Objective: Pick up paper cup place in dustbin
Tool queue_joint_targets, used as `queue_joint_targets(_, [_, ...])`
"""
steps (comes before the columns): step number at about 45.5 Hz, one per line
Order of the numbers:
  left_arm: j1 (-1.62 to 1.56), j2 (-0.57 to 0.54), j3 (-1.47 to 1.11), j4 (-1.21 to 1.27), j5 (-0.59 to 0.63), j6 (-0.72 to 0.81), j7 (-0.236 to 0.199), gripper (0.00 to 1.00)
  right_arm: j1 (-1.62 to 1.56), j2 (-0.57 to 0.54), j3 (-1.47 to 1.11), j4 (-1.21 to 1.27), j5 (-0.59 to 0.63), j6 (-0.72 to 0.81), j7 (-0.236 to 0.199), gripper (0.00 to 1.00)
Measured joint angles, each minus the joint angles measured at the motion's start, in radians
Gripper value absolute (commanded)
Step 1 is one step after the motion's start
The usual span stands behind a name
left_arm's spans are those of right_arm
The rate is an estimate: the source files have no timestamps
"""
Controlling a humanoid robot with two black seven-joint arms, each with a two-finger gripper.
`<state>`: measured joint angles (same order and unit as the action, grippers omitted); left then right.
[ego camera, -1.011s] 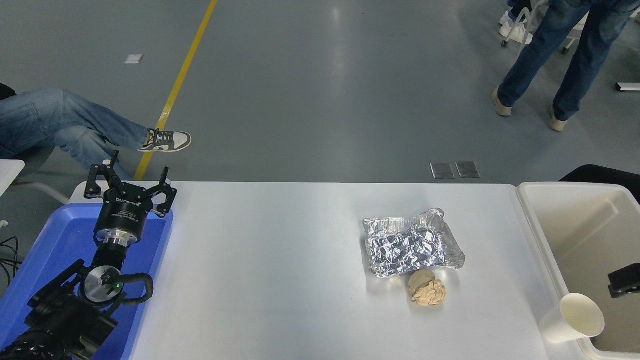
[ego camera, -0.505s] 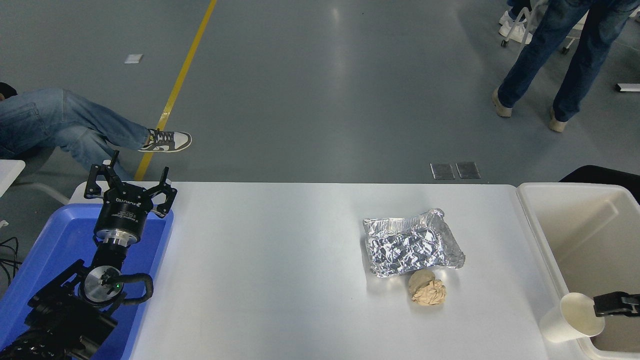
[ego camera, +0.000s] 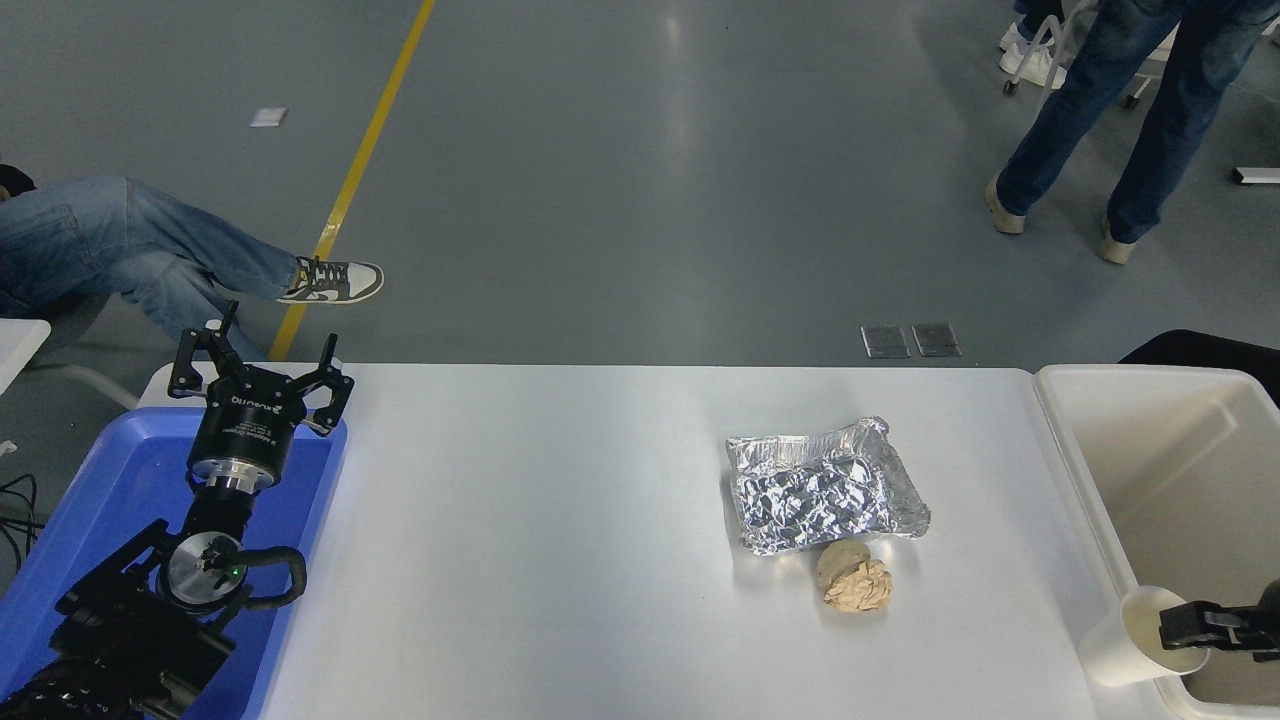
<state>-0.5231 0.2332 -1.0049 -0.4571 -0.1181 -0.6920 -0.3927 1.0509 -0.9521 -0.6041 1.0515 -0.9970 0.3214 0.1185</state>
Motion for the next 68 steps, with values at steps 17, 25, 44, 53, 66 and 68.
queue_joint_targets(17, [0.0, 0.0, 0.0, 0.0, 0.0, 0.0, 0.0, 1.0, -0.013, 0.007, 0.036, 0.004, 0.027, 0.011, 0.0, 0.0])
queue_joint_targets(25, [0.0, 0.0, 0.0, 0.0, 0.0, 0.0, 0.0, 1.0, 0.002, 0.0, 0.042, 0.022, 0.058, 0.032, 0.0, 0.0])
queue_joint_targets(44, [-0.001, 0.0, 0.0, -0.001, 0.001, -0.002, 0.002, 1.0, 0.27, -0.11, 0.036, 0.112, 0.048, 0.243, -0.003, 0.0])
queue_joint_targets(53, [-0.002, 0.0, 0.0, -0.001, 0.003, -0.004, 0.003, 1.0, 0.505, -0.131, -0.023, 0.137, -0.014, 0.368, -0.001, 0.0])
queue_joint_targets(66, [-0.002, 0.0, 0.0, -0.001, 0.003, -0.004, 0.004, 1.0, 0.932, -0.035, -0.357, 0.151, -0.009, 0.439, 0.065, 0.0])
queue_joint_targets(68, [-0.002, 0.0, 0.0, -0.001, 0.003, -0.004, 0.004, 1.0, 0.982, -0.017, -0.408, 0.154, 0.004, 0.443, 0.074, 0.0])
